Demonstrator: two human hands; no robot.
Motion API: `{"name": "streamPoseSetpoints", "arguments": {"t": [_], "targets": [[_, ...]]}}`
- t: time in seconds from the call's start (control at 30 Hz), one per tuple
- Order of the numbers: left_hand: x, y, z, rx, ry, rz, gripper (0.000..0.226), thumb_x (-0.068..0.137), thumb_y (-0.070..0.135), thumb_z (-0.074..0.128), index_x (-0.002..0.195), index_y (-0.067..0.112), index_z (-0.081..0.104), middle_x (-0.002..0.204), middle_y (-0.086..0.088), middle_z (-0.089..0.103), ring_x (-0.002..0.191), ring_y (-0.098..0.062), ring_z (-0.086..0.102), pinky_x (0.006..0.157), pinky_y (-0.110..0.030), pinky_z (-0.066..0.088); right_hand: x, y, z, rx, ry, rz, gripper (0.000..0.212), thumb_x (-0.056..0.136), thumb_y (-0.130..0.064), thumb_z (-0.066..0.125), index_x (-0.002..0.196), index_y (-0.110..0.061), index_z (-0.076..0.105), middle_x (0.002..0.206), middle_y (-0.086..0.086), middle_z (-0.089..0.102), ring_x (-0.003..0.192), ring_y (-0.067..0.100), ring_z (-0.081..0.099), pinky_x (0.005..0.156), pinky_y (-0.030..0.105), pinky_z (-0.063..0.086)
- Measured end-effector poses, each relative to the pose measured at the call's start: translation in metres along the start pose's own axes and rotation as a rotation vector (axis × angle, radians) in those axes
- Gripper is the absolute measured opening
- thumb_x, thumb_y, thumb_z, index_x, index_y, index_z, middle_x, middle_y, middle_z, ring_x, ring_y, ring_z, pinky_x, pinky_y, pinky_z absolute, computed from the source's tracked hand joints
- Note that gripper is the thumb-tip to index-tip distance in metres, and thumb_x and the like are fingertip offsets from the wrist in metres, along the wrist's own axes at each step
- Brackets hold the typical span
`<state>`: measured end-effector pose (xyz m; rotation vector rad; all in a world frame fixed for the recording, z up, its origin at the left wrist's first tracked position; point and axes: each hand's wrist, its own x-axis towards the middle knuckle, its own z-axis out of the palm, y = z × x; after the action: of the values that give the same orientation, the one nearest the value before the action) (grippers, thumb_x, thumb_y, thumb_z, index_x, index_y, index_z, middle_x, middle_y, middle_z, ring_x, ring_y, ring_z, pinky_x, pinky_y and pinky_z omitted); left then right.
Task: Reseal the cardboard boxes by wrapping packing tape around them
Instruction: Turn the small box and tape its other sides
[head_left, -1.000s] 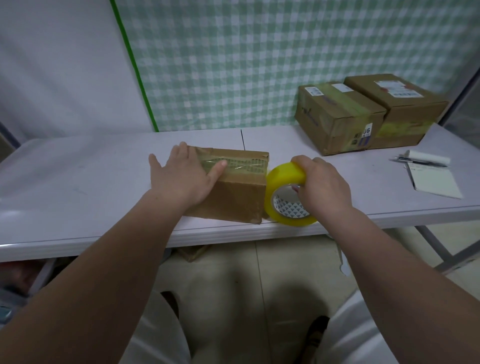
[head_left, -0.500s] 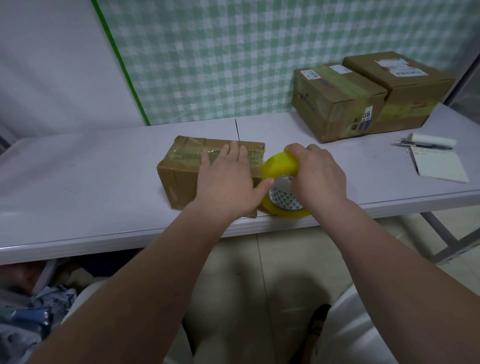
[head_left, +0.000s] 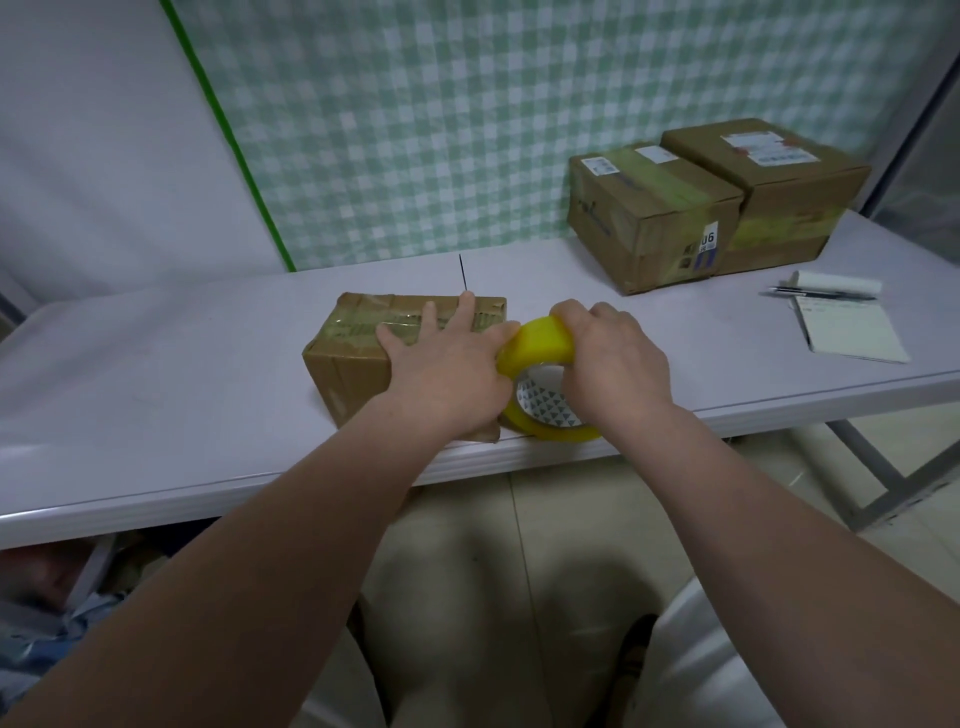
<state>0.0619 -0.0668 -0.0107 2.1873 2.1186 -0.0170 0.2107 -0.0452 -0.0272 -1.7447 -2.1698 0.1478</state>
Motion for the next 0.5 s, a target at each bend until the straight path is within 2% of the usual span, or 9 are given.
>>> {"name": "streamPoseSetpoints", "arguments": {"t": [0.17, 0.3, 0.37, 0.43, 0.5], "targets": [[-0.006, -0.011, -0.012, -0.025, -0.047, 0.041, 0.075, 0.083, 0.042, 0.057, 0.144, 0.051, 0.014, 0.158, 0.01, 0.001, 0.144, -0.03, 0.005, 0.104, -0.074, 0.011, -0.021, 0.002, -0.008, 0.093, -0.064, -0.016, 0.05, 0.083, -0.029, 0.063, 0.129, -0.025, 0.045, 0.117, 0.007, 0.052, 0.112, 0.03, 0.048, 0.078, 0.035, 0.04], [-0.008, -0.008, -0.021, 0.068, -0.184, 0.09, 0.11, 0.068, 0.05, 0.076, 0.145, 0.05, -0.002, 0.157, 0.012, -0.012, 0.144, -0.033, -0.012, 0.102, -0.076, 0.013, -0.035, -0.004, -0.011, 0.148, -0.061, -0.025, 0.051, 0.082, -0.026, 0.064, 0.13, -0.027, 0.045, 0.119, 0.004, 0.052, 0.11, 0.029, 0.053, 0.079, 0.034, 0.041], [-0.004, -0.008, -0.021, 0.132, -0.223, 0.129, 0.127, 0.058, 0.049, 0.084, 0.144, 0.049, -0.008, 0.157, 0.012, -0.008, 0.144, -0.034, -0.014, 0.1, -0.077, 0.015, -0.039, -0.007, -0.015, 0.139, -0.038, -0.037, 0.051, 0.082, -0.025, 0.063, 0.13, -0.029, 0.046, 0.118, 0.003, 0.052, 0.109, 0.028, 0.053, 0.075, 0.032, 0.038], [0.002, -0.011, -0.022, 0.178, -0.2, 0.201, 0.131, 0.051, 0.048, 0.087, 0.144, 0.048, -0.004, 0.149, 0.007, 0.016, 0.14, -0.032, 0.011, 0.098, -0.071, 0.032, -0.037, -0.008, -0.026, 0.126, 0.021, -0.053, 0.053, 0.081, -0.023, 0.063, 0.131, -0.031, 0.047, 0.118, 0.001, 0.053, 0.109, 0.027, 0.053, 0.074, 0.031, 0.037], [0.005, -0.015, -0.032, 0.14, -0.109, 0.271, 0.126, 0.048, 0.046, 0.087, 0.145, 0.046, 0.006, 0.13, 0.005, 0.035, 0.123, -0.024, 0.035, 0.093, -0.052, 0.045, -0.031, -0.009, -0.042, 0.105, 0.105, -0.085, 0.055, 0.081, -0.021, 0.062, 0.132, -0.033, 0.048, 0.12, 0.001, 0.055, 0.111, 0.027, 0.053, 0.075, 0.032, 0.039]]}}
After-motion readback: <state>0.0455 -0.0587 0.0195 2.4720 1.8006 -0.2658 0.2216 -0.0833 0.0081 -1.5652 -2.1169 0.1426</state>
